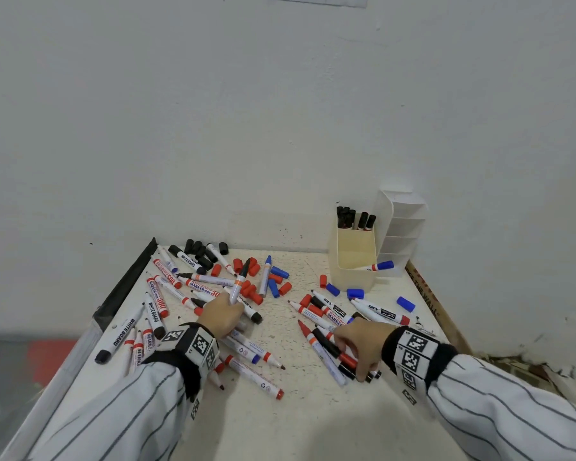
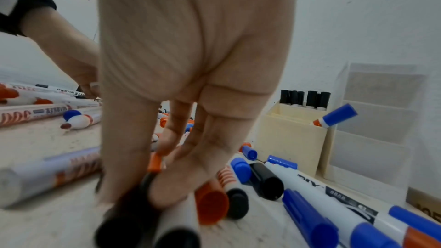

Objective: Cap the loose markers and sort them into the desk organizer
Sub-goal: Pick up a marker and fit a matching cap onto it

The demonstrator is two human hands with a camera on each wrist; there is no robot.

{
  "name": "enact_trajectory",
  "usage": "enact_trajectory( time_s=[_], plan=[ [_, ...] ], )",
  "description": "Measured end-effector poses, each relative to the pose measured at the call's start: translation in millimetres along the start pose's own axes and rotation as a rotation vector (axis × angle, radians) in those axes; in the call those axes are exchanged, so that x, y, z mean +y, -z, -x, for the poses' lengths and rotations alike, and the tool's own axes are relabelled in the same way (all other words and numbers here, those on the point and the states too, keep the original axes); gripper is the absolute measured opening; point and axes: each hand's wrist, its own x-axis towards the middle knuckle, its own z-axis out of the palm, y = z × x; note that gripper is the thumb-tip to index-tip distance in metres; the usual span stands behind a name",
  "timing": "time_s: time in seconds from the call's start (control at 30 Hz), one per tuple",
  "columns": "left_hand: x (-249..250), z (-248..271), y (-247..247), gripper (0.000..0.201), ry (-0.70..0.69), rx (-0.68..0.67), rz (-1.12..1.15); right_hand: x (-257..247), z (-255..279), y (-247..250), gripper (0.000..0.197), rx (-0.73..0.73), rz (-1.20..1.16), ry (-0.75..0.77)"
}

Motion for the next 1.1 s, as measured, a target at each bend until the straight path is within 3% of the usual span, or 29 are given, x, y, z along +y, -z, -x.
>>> enact_trajectory(
  time_s=[0.23,0.47,0.6,0.93,1.1],
  plan=[
    [-6.3,6.5,-5.6,0.017,-0.013,0.005,0.05,-9.3,-6.7,-13.4,0.029,0.335,-0.057,0.069],
    [-15.1,4.2,-1.3,0.046,0.022,0.097,-0.082,-32.2,-12.2,-16.3,0.023,0.533,-0.186,0.072],
    [-16.9,5.7,2.1,0.04,0.037,0.125,-0.092,-37.9,-14.2,-19.8,0.035,0.421,-0.087,0.098],
    [-31.5,3.2,15.3,0.033,0.073,0.227,-0.045,-46.9,-29.7,-19.7,0.047,0.513,-0.062,0.165],
    [-41.1,7.4,32.1,0.026,0.08,0.269,-0.032,-52.0,-38.7,-18.2,0.065,0.343,0.147,0.181]
  ],
)
